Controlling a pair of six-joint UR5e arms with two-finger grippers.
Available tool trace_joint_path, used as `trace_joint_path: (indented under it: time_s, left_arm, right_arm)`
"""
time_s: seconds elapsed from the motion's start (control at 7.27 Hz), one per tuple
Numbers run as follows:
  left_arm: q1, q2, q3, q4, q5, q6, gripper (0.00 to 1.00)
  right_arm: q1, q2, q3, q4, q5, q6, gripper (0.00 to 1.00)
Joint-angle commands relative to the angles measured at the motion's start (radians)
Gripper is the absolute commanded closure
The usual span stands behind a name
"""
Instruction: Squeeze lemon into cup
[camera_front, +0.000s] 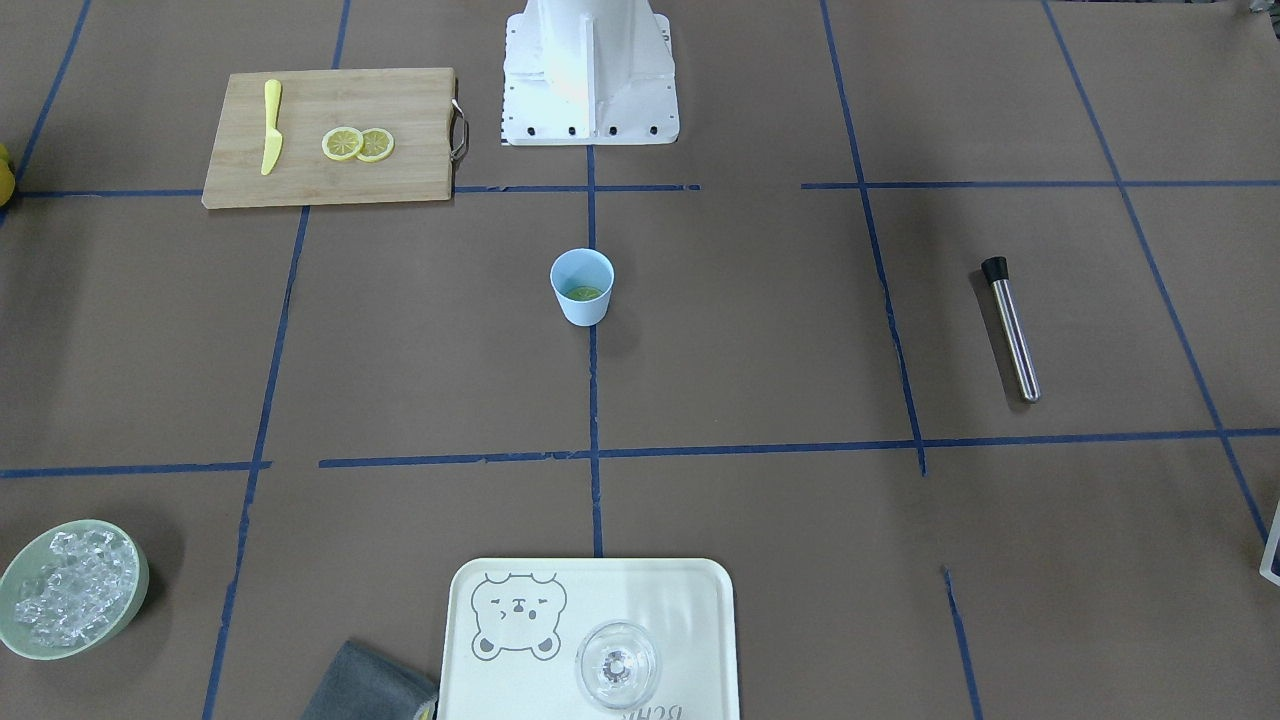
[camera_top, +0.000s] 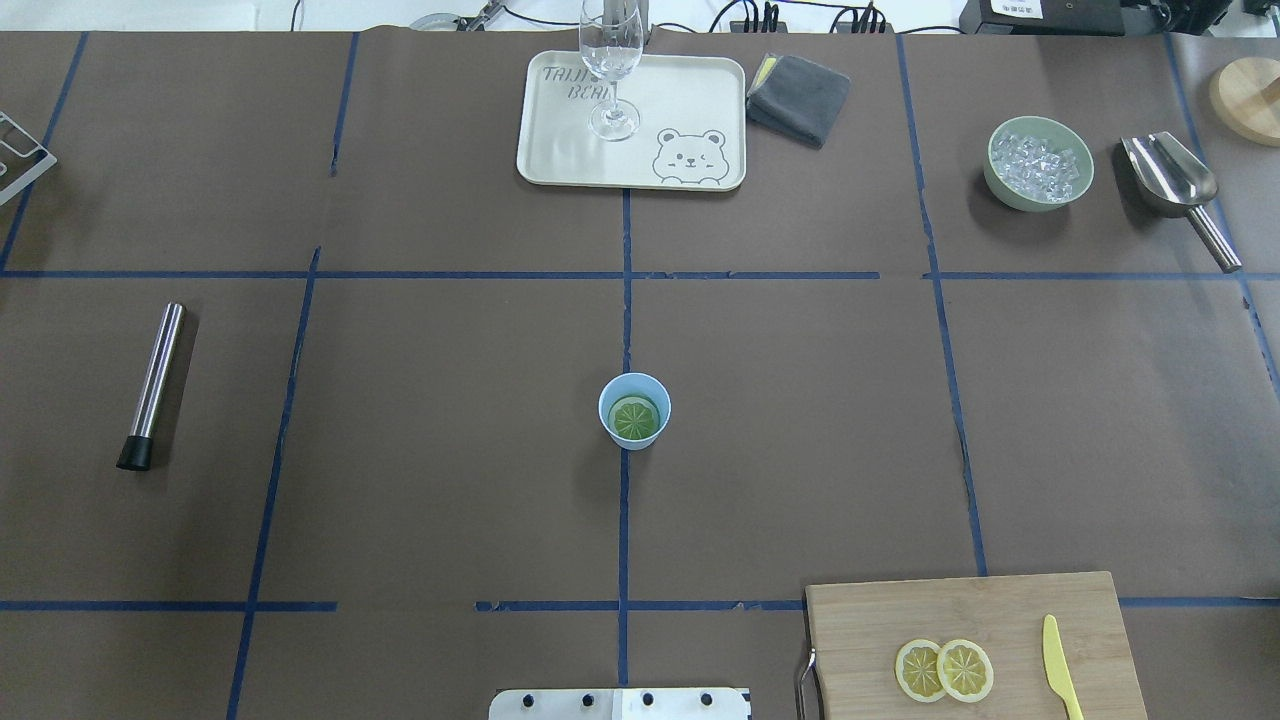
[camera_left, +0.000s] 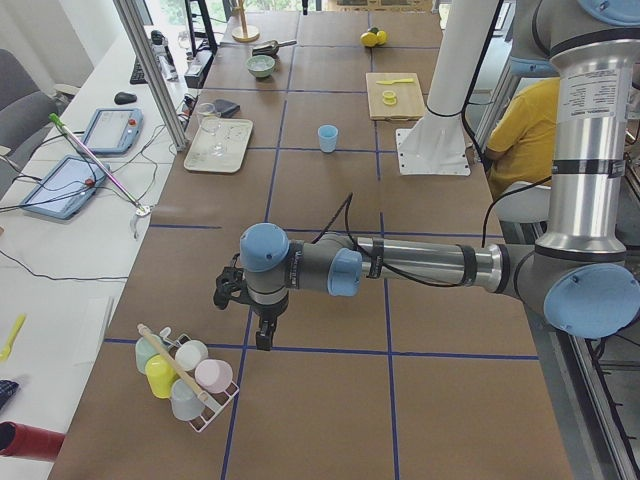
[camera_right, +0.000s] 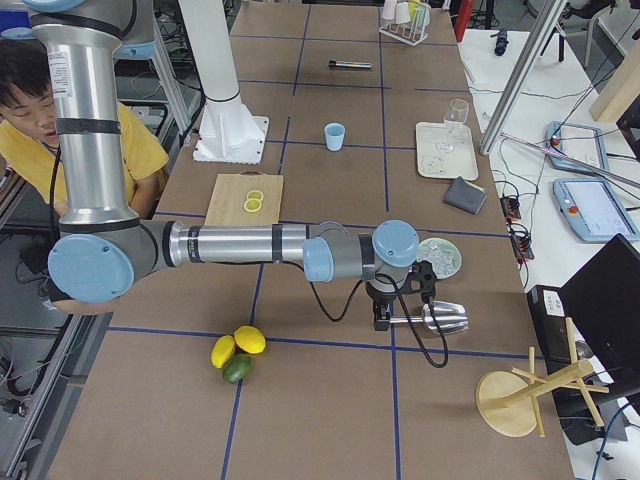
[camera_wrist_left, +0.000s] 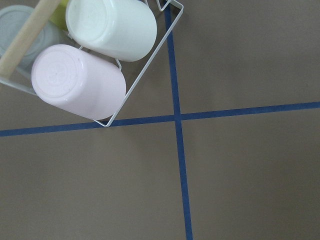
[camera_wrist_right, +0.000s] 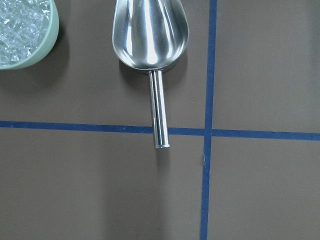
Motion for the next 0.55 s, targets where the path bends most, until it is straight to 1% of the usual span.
trace_joint_path:
  time_s: [0.0, 0.41]
  left_arm:
    - [-0.001, -0.001, -0.009, -0.003, -0.004, 0.005, 0.00]
    - [-0.001, 0.028, -0.023, -0.007, -0.005, 0.008, 0.00]
  right_arm:
    - [-0.001, 0.002, -0.013, 0.000, 0.002, -0.022, 0.00]
    - [0.000, -0.025, -0.004, 0.013, -0.005, -0.019, 0.00]
